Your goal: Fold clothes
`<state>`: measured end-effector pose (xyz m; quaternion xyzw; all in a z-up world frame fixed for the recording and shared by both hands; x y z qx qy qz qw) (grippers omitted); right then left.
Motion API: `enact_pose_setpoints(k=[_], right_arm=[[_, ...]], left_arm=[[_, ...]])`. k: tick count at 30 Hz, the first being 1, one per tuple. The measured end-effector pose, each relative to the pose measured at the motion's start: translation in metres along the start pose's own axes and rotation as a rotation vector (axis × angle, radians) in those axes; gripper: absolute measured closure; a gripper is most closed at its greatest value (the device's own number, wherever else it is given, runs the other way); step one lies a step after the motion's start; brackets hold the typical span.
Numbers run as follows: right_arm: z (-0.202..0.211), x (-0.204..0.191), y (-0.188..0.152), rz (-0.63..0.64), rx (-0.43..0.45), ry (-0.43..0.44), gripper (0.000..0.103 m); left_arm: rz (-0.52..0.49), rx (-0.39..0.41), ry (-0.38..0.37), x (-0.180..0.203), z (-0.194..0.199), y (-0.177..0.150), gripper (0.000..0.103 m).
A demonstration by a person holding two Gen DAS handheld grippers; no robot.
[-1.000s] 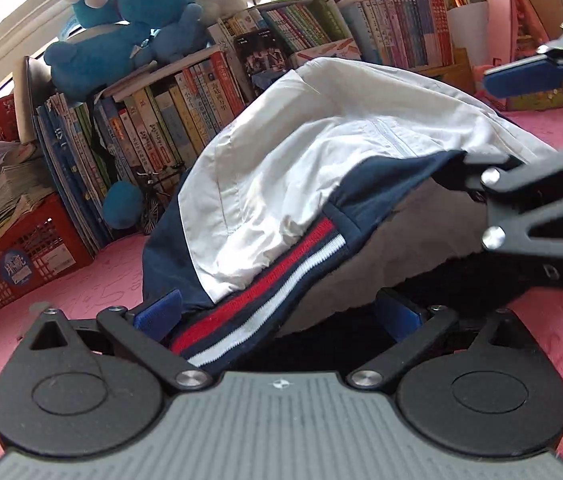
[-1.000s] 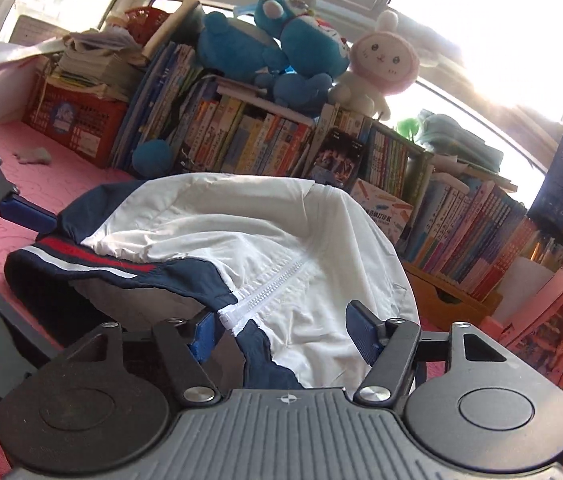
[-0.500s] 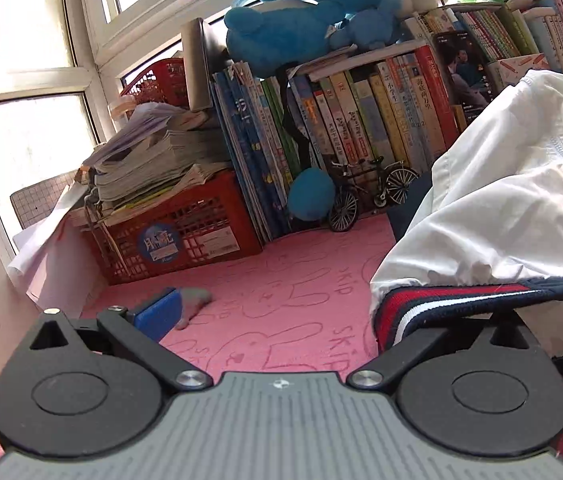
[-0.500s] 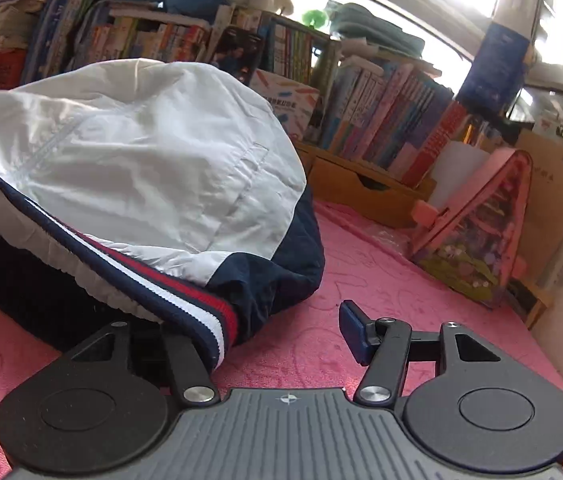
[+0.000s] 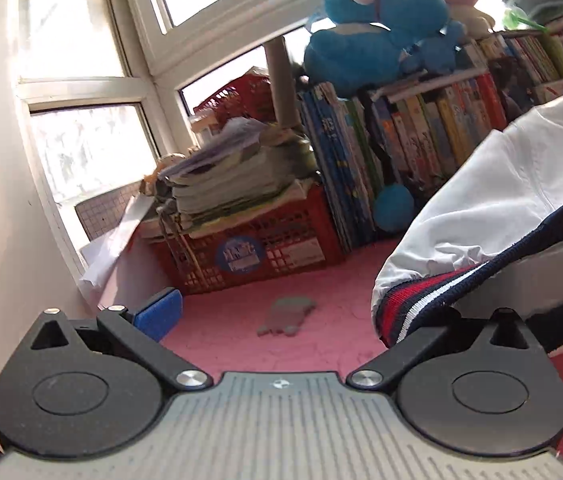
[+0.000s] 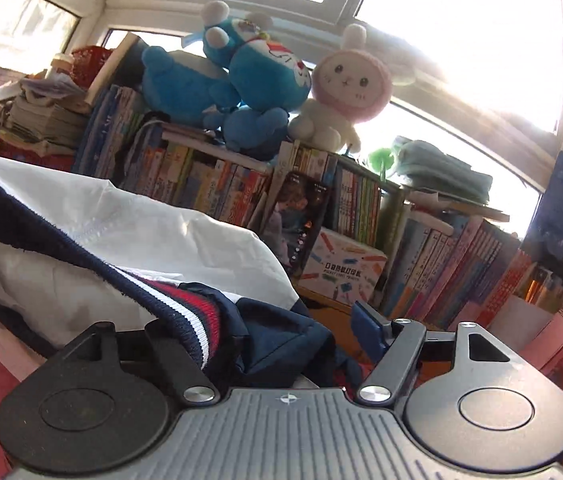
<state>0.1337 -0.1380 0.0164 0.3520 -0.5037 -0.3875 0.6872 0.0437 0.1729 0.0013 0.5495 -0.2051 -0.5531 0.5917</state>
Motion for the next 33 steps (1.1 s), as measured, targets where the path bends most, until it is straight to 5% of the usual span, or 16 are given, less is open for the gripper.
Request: enact_pose_setpoints(k=[6,14,19,21,25,33], right_arm=[[0.063,0.015,-0.087,0.151,-0.138,-0.036,0.021],[0.113,0.028,-0.135,0.093,-0.219,-0.069,0.01],[0.085,-0.003,-0.099,0.033,-0.132,0.02,0.01],[0.07,-0.019,-0.078,0.007,-0.08,0.064,0.01],[0.057,-0.057,-0.032,0.055,0.038,0.085,0.011],[0.099,-0.011,-0.108,0.125,-0.157,-0.014,0.01]], left_arm=[[-0.256,-0.01,-0.121,0.07,0.042,-0.046,0.0],[-0.272,-0.028,-0.174,0.073,0.059,-0.048,0.0],[-0.456,0.087,0.047,0.03,0.059,-0.016,0.0],[-0.372,0.086,0.142,-0.013,0.056,0.009,0.0],[-0.151,0.011,0.177,-0.062,0.051,0.017,0.0],[-0.302,-0.089,-0.099,0.056,0.061,-0.063,0.0]])
Point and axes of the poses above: each gripper's, at about its wrist camera, not at the fingertips, and z roughly against the way its jaws point, x to its right, y to its top, the point moved 10 cm from there along -z, roughly the way its jaws point, and after that the axes turned 4 degrees about -y, right-handed, at the moved point
